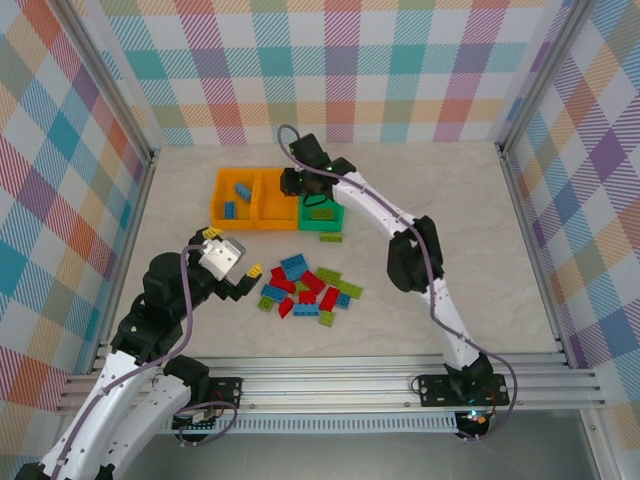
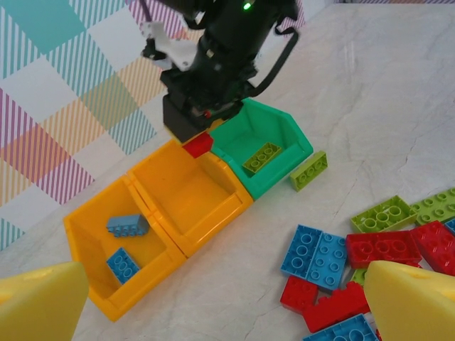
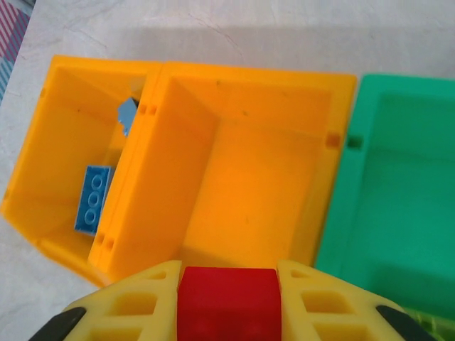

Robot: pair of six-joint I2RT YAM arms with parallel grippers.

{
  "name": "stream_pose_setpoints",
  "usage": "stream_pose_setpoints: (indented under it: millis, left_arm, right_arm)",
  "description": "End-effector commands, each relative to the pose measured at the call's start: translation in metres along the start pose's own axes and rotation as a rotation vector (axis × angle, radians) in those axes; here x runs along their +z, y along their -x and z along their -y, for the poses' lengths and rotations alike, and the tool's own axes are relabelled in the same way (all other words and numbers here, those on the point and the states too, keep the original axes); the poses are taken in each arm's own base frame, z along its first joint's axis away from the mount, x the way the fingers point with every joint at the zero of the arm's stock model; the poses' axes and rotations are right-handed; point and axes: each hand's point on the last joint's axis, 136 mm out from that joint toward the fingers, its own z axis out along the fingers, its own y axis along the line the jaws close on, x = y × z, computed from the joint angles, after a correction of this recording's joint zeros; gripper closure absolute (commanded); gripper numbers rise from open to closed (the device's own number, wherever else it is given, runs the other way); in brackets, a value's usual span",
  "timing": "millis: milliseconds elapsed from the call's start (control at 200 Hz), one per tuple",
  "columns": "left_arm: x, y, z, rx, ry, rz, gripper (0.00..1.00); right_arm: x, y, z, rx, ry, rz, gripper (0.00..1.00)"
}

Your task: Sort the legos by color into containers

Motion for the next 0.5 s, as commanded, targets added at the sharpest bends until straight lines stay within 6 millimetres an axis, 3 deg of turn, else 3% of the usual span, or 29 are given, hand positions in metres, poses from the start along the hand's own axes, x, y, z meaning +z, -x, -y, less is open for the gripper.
stream_pose_setpoints:
  millis: [0, 25, 55, 85, 100, 195, 305, 405, 495]
  left_arm:
    - [-0.001, 0.003, -0.007, -0.014, 0.035, 0.022, 0.00]
    - [-0.001, 0.003, -0.007, -0.015, 0.034, 0.022, 0.00]
    - [-0.001, 0.003, -0.007, -0.014, 0.035, 0.023, 0.00]
    - [-0.001, 0.004, -0.008, -0.014, 0.036, 0.025, 0.00]
    - [-0.001, 0.003, -0.008, -0.014, 0.036, 0.024, 0.00]
    - [-0.002, 0.003, -0.008, -0.013, 0.037, 0.027, 0.00]
    - [0.001, 0.003, -0.006, -0.016, 0.024, 0.023, 0.00]
    - [0.007, -0.001, -0.007, -0.046, 0.021, 0.000, 0.00]
    - [0.015, -0.005, -0.014, -0.134, 0.051, -0.038, 0.00]
  right_arm:
    - [0.006, -0.004, -0.005, -0.061, 0.011, -0.055, 0.63]
    - [0.010, -0.004, -0.004, -0.064, 0.008, -0.056, 0.56]
    - [0.012, -0.004, -0.001, -0.066, -0.003, -0.057, 0.37]
    - [0.013, -0.004, 0.000, -0.075, -0.003, -0.046, 0.26]
    - [0.007, 0.004, -0.005, -0.081, 0.014, -0.018, 0.25]
    - [0.013, -0.005, -0.004, -0.113, 0.009, -0.055, 0.25]
    - [-0.001, 0.005, -0.014, -0.179, 0.021, -0.013, 0.25]
    - [-0.028, 0.016, -0.023, -0.206, 0.038, 0.005, 0.24]
    - [-0.067, 0.019, -0.028, -0.284, 0.036, -0.015, 0.20]
